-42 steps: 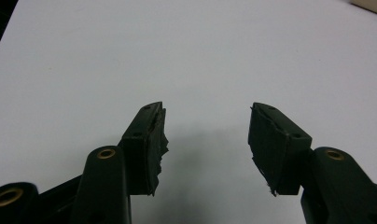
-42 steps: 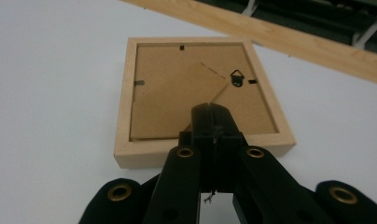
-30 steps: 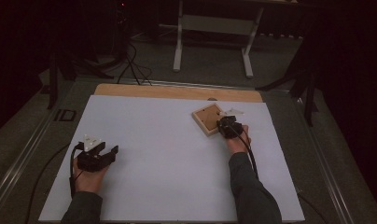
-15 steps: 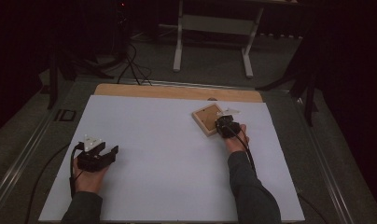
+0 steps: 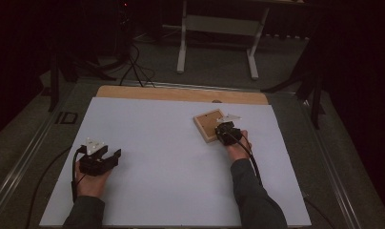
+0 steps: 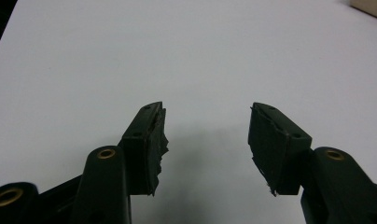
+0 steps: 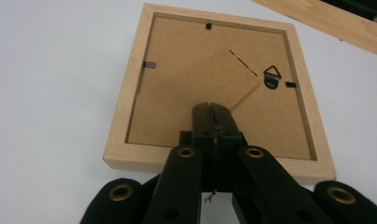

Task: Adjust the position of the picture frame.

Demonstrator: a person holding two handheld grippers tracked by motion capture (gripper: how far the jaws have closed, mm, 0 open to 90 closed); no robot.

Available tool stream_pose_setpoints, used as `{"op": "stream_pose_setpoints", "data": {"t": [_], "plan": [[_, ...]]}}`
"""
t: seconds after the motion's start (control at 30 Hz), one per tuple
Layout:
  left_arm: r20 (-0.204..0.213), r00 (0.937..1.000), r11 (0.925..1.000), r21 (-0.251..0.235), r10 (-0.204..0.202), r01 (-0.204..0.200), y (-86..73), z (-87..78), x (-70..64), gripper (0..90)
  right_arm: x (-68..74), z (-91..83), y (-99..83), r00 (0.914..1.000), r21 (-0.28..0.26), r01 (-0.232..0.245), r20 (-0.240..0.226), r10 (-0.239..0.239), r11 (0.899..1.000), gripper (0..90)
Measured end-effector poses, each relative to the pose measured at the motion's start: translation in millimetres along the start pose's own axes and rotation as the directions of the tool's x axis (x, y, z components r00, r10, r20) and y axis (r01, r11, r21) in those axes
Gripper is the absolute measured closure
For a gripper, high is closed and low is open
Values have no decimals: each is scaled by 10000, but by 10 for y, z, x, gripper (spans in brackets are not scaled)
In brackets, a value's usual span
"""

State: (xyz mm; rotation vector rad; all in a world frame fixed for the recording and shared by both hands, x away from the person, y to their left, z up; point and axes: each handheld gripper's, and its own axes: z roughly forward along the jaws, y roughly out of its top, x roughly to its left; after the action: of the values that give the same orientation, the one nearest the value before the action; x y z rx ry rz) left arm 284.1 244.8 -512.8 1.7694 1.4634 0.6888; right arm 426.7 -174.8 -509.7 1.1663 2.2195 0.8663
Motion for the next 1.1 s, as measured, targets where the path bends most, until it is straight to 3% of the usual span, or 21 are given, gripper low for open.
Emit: {"op": "stream_pose_setpoints", "data": {"t": [0.6, 0.7, 0.93, 1.1], "plan": [[-23, 10000, 10000, -10, 19, -19, 1, 1, -2, 456, 367, -92, -33, 9923, -195, 794, -935, -809, 9967, 900], [-31, 10000, 10000, -36, -18, 18, 2, -8, 7, 456, 310, -83, -28, 9918, -178, 813, -975, -826, 9965, 900], [-33, 10000, 10000, -43, -63, 63, 1, -2, 13, 456, 89, -42, -15, 9986, -255, -70, -518, 57, 9997, 900], [-47, 10000, 10000, -30, -46, 45, 1, -5, 10, 456, 53, -37, -25, 9991, -65, -88, -413, 86, 9999, 900]]}}
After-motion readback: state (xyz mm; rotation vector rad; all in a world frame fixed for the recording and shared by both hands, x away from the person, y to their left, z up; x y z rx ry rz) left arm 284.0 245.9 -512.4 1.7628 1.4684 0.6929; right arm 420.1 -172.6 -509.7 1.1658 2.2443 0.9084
